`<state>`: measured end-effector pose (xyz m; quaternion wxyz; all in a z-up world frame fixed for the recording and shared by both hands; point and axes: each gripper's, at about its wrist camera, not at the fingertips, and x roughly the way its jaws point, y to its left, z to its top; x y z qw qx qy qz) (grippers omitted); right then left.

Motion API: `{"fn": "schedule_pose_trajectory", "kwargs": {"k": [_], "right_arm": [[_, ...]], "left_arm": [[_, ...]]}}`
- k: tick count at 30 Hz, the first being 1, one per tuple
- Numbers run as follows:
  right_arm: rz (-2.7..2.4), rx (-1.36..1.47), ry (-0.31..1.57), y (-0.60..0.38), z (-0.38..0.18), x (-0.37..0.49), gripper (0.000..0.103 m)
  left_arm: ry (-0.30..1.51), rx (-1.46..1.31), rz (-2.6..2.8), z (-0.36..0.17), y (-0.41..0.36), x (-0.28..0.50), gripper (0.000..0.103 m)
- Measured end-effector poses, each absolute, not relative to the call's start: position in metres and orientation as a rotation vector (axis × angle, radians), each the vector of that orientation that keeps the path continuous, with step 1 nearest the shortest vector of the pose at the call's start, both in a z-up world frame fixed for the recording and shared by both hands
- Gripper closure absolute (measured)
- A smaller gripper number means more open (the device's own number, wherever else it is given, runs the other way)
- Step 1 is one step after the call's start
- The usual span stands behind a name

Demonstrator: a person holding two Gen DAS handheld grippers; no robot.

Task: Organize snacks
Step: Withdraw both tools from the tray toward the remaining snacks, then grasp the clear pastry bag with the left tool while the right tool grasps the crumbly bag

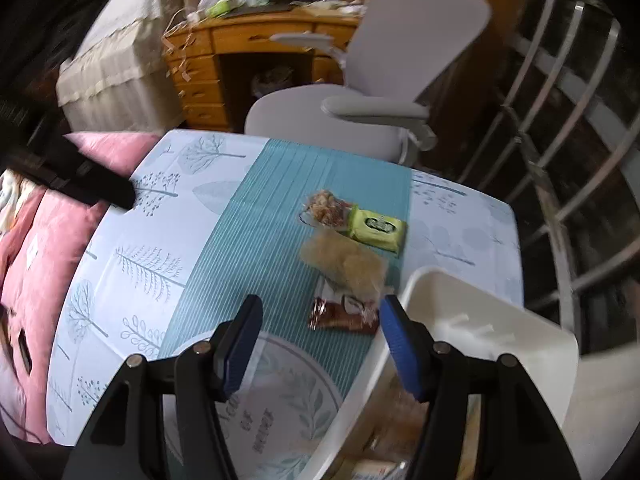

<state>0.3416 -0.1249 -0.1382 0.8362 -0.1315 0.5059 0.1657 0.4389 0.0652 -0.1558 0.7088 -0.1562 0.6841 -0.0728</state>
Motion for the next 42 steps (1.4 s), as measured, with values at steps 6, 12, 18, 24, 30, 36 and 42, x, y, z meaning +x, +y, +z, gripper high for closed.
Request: {"fn": "schedule_pose_trajectory", "kwargs": {"k": [6,12,18,24,30,36,42], "right_arm": [[0.436,-0.328,1.154,-0.114,-0.16,0.382,0.042],[0.41,-0.276,1.27,-0.116,-0.187,0.412,0.042],[0.407,-0.282,1.311,-0.114,-0.206,0.422,0.042],[0.389,-0.353,1.329,-0.106,-0.218,0.426,0.042],[0.354,-0.426,1.331,-0.1,-0.225,0.426,0.043],[0.32,-0.446,1.319,-0.101,-0.223,0.427,0.052],[0.306,-0.436,1.309,-0.104,-0.219,0.428,0.07]], "left_arm": [[1.505,-0.369,-0.164,-0.184,0.038,0.5,0.019],[1.526,-0.469,-0.168,-0.221,0.032,0.542,0.02],[1.563,-0.59,-0.192,-0.257,0.026,0.56,0.027],[1.61,-0.594,-0.235,-0.282,0.002,0.567,0.031],[1.637,-0.58,-0.253,-0.295,-0.015,0.571,0.043],[1.649,-0.552,-0.246,-0.301,-0.027,0.575,0.061],[1.63,-0.579,-0.24,-0.303,-0.021,0.575,0.065]]}}
